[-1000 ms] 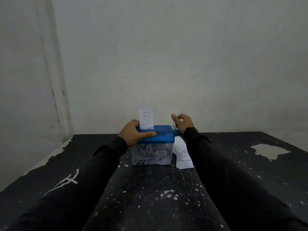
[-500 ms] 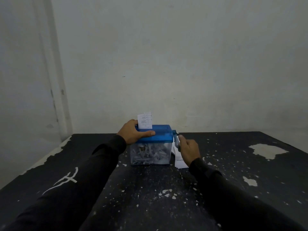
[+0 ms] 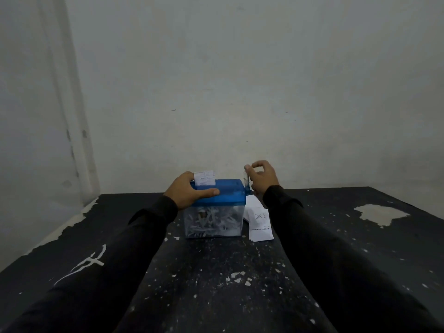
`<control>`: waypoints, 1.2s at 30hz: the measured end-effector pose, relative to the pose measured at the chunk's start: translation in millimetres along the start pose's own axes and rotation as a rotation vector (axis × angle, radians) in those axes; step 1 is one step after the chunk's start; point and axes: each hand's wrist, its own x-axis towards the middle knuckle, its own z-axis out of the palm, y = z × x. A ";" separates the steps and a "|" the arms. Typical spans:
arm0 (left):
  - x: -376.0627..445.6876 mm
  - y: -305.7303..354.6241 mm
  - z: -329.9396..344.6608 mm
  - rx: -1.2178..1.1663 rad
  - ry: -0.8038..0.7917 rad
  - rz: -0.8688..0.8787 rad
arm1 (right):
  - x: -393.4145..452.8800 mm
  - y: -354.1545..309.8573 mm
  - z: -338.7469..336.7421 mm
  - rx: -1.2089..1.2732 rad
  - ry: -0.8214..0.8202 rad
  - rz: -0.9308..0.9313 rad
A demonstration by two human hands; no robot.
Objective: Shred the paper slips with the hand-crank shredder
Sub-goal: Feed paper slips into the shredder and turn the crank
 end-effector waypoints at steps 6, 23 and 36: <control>-1.5 3.9 -0.4 -0.030 -0.036 0.021 | -22.6 38.3 5.4 -0.095 -0.058 0.100; 6.3 -8.6 -0.1 0.022 -0.019 -0.051 | -74.8 -7.1 -14.2 0.127 -0.072 -0.164; 6.6 -9.9 0.2 0.021 -0.012 -0.029 | -13.7 20.3 7.5 -0.108 0.022 0.056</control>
